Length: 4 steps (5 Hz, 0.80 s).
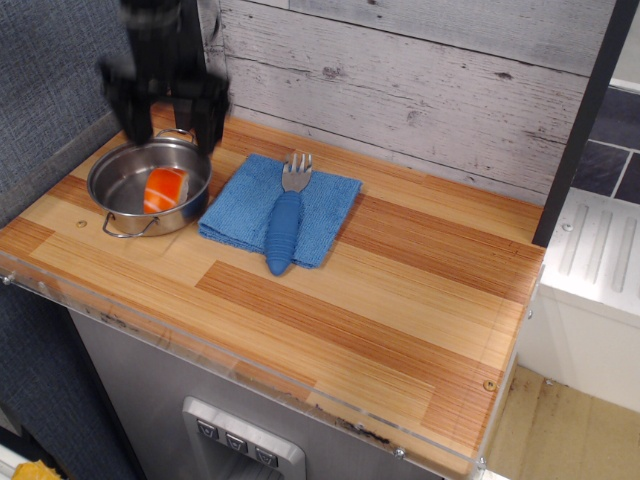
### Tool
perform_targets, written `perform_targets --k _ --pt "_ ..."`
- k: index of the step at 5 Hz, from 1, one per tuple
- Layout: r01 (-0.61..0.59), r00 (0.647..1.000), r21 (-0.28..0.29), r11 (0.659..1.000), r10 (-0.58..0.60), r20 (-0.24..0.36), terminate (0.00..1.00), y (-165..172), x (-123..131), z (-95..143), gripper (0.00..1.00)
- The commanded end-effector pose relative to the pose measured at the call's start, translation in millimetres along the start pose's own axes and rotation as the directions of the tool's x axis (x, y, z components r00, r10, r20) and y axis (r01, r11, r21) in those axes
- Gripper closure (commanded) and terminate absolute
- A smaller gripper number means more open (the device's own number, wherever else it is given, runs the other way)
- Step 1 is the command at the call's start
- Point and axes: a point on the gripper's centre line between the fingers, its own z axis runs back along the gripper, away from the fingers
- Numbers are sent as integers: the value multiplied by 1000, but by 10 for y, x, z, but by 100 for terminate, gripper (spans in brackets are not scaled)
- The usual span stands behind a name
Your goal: Place the orange vegetable in the silver pot.
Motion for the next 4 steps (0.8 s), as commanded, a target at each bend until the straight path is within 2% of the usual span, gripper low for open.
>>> perform_targets --k 1,2,3,4 --pt "-73 984 -76 994 84 155 0 -626 122 773 0" --pt "71 987 -103 992 -55 152 0 -762 145 739 0" --pt "220 969 -142 965 -199 147 0 -766 140 732 0" --pt "280 954 -157 947 -256 158 0 -768 128 788 0"
